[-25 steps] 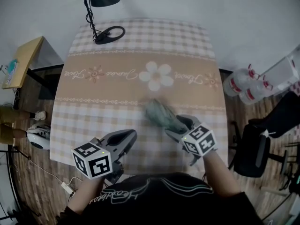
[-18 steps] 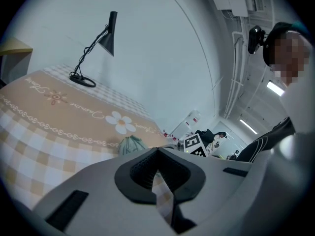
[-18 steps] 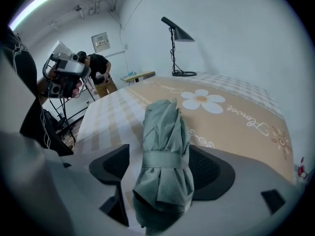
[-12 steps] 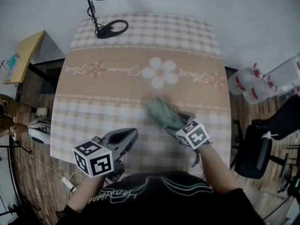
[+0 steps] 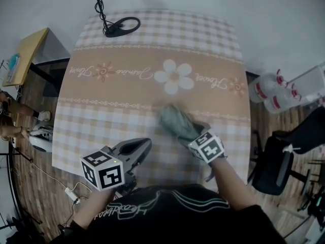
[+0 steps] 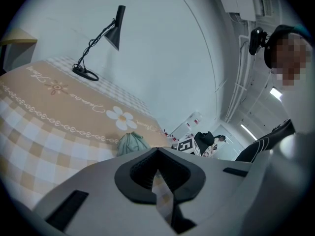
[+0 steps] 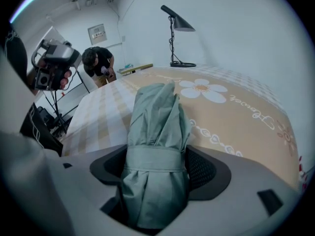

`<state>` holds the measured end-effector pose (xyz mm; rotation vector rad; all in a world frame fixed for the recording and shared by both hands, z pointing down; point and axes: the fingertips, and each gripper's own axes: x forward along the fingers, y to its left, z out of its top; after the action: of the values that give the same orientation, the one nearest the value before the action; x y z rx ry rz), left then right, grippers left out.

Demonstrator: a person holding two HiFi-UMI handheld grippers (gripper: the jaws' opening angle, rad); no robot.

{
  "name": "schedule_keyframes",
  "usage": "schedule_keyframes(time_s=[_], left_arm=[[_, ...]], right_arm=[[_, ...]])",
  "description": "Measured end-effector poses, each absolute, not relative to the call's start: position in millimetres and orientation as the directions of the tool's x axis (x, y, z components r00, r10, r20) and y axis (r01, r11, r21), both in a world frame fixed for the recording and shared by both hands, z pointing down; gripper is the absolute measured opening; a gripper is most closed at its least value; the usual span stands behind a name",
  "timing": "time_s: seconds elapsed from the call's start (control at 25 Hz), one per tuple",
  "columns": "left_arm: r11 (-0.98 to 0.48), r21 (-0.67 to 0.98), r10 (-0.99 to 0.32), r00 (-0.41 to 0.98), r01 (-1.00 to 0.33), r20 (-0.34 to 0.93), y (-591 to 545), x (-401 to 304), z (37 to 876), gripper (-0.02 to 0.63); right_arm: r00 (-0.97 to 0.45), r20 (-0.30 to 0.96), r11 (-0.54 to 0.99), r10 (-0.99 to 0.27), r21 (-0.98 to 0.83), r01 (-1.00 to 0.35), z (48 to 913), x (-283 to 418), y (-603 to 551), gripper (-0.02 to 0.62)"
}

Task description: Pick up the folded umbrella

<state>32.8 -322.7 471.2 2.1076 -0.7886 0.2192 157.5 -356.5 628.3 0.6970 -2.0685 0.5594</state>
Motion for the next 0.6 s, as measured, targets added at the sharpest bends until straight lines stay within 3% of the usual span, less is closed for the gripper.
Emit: schedule_keyframes(time_s=[0.6], left_arm=[[-0.357,0.686,-0.488,0.753,-0.634,0.441,-323.2,30.9,488.7,-0.003]], right_arm=[[-0.516,0.810,0.742,-0.280,-0.159,-0.652,624.7,156.6,-358.1,0.285]])
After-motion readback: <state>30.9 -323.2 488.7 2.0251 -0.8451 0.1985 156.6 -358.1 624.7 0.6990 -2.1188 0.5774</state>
